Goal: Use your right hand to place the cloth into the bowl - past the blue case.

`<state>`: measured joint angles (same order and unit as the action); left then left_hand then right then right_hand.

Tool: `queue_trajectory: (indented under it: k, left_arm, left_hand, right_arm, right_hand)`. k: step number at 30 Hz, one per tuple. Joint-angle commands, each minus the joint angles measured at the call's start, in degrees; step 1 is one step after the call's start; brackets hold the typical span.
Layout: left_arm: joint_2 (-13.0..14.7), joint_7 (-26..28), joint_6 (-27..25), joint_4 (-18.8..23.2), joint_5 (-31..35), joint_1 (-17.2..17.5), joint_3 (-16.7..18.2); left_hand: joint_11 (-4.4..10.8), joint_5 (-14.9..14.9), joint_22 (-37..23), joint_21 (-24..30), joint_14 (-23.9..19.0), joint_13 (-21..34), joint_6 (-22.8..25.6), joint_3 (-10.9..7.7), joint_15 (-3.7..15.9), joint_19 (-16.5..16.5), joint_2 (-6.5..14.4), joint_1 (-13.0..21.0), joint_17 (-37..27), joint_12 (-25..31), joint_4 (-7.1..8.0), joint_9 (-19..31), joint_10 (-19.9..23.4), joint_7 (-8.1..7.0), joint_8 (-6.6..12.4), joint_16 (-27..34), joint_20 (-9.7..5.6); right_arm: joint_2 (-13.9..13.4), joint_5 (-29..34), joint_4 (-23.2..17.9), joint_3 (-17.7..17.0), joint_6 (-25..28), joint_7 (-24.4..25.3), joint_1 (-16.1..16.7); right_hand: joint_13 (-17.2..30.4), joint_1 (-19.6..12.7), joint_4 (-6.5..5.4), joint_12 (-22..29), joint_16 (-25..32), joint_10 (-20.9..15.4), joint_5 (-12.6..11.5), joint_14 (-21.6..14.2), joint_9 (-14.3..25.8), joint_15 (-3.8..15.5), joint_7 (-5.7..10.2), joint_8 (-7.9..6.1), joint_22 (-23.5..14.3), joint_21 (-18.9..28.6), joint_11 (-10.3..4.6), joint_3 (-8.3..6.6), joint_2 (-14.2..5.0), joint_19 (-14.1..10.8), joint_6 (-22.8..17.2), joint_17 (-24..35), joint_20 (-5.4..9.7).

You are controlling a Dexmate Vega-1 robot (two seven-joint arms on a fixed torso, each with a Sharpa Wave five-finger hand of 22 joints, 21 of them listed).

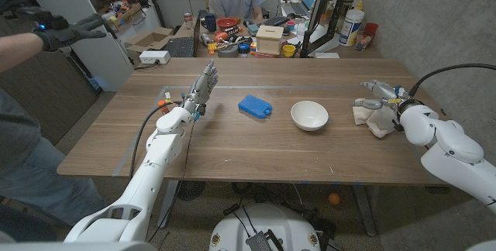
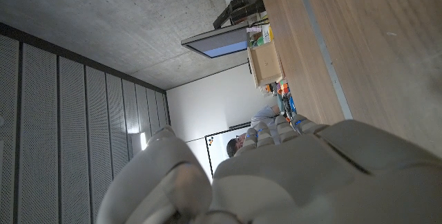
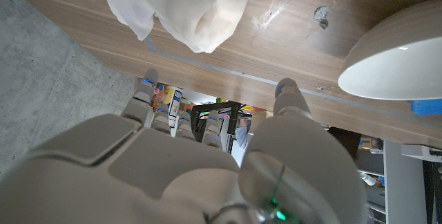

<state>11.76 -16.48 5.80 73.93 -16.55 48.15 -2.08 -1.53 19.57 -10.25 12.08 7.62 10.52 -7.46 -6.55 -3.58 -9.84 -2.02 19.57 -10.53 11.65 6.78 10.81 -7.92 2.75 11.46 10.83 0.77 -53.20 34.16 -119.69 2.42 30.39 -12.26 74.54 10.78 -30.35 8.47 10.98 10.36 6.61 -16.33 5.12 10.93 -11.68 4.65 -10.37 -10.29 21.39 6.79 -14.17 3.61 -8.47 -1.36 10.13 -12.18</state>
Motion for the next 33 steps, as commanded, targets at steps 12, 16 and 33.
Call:
queue_trajectory:
  k: [12, 16, 33]
  left_arm:
    - [0.64, 0.74, -3.02, 3.40, 0.17, 0.65, -0.41]
    - [0.81, 0.74, -3.89, 4.09, -0.12, 0.77, -0.35]
    - [1.21, 0.42, -5.91, 4.36, 0.27, 0.09, -1.44]
  left_hand:
    - [-0.25, 0.28, -0.29, 0.31, -0.88, 0.26, 0.30, 0.22, -0.27, 0.49, 0.97, 0.50, -0.22, 0.36, -0.15, 0.14, 0.67, -0.67, 0.10, 0.54, 2.53]
    - [-0.16, 0.29, -0.29, 0.44, -1.07, 0.26, 0.30, 0.28, -0.25, 0.92, 1.07, 0.59, -0.23, 0.34, -0.18, 0.14, 0.70, -0.69, 0.09, 0.56, 3.48]
    - [-0.03, 0.24, -0.16, 1.35, -2.11, 0.27, 0.70, 0.71, -0.83, 4.68, 1.41, 1.13, -0.28, 0.25, -0.40, 0.18, 0.92, -0.91, 0.16, 0.60, 9.52]
  right_arm:
    - [-5.75, 5.88, 2.38, 6.39, 6.08, -9.43, -5.07]
    - [-6.32, 6.30, 3.07, 7.08, 6.97, -11.03, -5.49]
    - [-4.87, 5.26, 7.83, 9.44, 8.60, -11.35, -7.58]
  right_hand:
    - [0.11, -0.59, -0.15, 0.48, -0.06, 1.02, -1.80, 0.72, 0.09, -0.55, 0.26, -0.63, 0.04, 0.26, 0.32, 1.13, 1.99, -4.73, 1.35, 0.14, -0.50]
    - [0.11, -0.51, -0.22, 0.82, -0.12, 0.33, -2.10, 1.13, 0.07, -0.57, 0.34, -0.89, 0.17, -0.45, -0.12, 1.47, 2.47, -4.09, 0.80, 0.16, -0.51]
    - [0.10, -0.40, -0.87, 1.80, 1.08, -2.23, -3.52, -2.09, 0.04, -0.10, 1.39, -1.67, -0.04, -0.58, -0.57, 2.08, 2.34, -7.99, -2.06, 0.25, -0.26]
